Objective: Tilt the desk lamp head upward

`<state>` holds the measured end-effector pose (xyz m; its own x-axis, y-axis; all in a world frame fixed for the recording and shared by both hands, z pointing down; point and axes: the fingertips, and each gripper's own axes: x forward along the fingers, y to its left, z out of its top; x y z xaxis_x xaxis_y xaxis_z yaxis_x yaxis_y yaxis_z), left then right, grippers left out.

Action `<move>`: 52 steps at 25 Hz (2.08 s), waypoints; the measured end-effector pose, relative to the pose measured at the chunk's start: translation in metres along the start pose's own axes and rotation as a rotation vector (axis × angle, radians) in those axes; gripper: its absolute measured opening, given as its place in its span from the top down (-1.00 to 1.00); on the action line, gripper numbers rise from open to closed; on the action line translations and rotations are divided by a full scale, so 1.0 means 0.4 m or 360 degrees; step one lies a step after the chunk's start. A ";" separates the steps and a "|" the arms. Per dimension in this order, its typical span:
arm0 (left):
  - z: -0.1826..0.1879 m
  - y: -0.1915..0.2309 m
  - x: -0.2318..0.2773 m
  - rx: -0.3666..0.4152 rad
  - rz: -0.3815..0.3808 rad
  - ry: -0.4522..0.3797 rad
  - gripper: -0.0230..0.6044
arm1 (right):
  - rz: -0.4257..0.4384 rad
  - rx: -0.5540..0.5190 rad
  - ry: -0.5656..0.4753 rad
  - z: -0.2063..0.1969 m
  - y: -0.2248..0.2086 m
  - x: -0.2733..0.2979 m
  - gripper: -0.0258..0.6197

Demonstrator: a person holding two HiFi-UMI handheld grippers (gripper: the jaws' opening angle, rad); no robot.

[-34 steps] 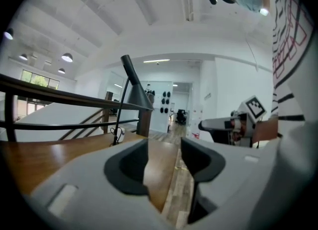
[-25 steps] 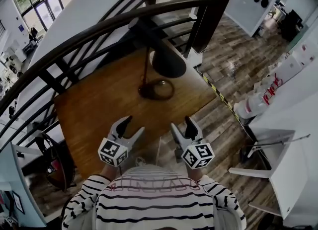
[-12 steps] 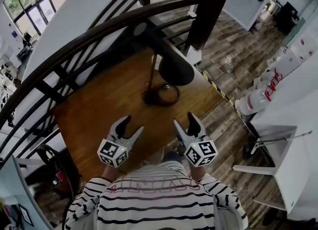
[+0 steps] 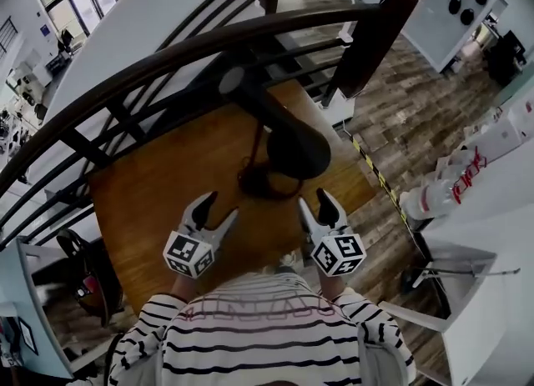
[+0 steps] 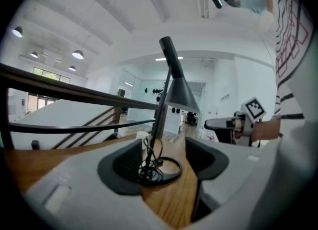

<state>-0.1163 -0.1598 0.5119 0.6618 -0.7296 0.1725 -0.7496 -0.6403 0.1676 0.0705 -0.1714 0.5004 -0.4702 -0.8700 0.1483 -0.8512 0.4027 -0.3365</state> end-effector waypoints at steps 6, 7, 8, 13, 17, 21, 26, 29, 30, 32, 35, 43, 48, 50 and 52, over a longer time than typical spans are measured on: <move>0.045 0.030 0.116 0.0037 0.0096 -0.0036 0.09 | 0.0086 -0.0044 0.0066 0.026 -0.101 0.085 0.29; 0.054 0.036 0.136 0.0051 0.0108 -0.0039 0.09 | 0.0110 -0.0054 0.0075 0.031 -0.112 0.100 0.30; 0.062 0.042 0.156 0.0066 0.0121 -0.0041 0.09 | 0.0134 -0.0065 0.0083 0.036 -0.123 0.115 0.30; 0.076 0.062 0.238 0.0131 0.0177 -0.0032 0.14 | 0.0249 -0.0086 0.0072 0.063 -0.157 0.169 0.36; 0.082 0.082 0.282 0.0167 0.0217 -0.0036 0.20 | 0.0372 -0.0148 -0.0014 0.106 -0.148 0.197 0.40; 0.084 0.099 0.327 0.0203 0.0249 -0.0031 0.26 | 0.0476 -0.0240 -0.0065 0.125 -0.142 0.208 0.47; 0.085 0.095 0.354 0.0235 0.0195 -0.0032 0.36 | 0.0466 -0.0420 -0.0067 0.138 -0.139 0.209 0.51; 0.086 0.087 0.359 0.0234 0.0154 -0.0029 0.44 | 0.0451 -0.0434 -0.0038 0.137 -0.141 0.213 0.50; 0.086 0.082 0.362 0.0239 0.0133 -0.0025 0.47 | 0.0439 -0.0436 -0.0031 0.138 -0.143 0.214 0.50; 0.081 0.071 0.372 0.0250 0.0090 -0.0012 0.48 | 0.0403 -0.0438 -0.0035 0.144 -0.147 0.212 0.51; 0.073 0.070 0.383 0.0242 0.0103 0.0000 0.67 | 0.0334 -0.0464 -0.0088 0.176 -0.157 0.202 0.55; 0.076 0.077 0.372 0.0241 0.0132 -0.0008 0.77 | 0.0231 -0.0532 -0.0311 0.371 -0.172 0.147 0.56; 0.068 0.056 0.361 0.0261 0.0088 0.0019 0.77 | 0.0274 -0.0531 -0.0391 0.476 -0.165 0.103 0.58; 0.067 0.056 0.355 0.0245 0.0085 0.0019 0.76 | 0.0315 -0.0514 -0.0416 0.509 -0.151 0.090 0.61; 0.067 0.058 0.353 0.0219 0.0100 0.0015 0.76 | 0.0342 -0.0514 -0.0428 0.530 -0.140 0.083 0.62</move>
<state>-0.0405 -0.2841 0.5140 0.6131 -0.7674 0.1879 -0.7837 -0.6208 0.0217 0.1520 -0.2830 0.3269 -0.6027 -0.7831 -0.1534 -0.7903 0.6123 -0.0204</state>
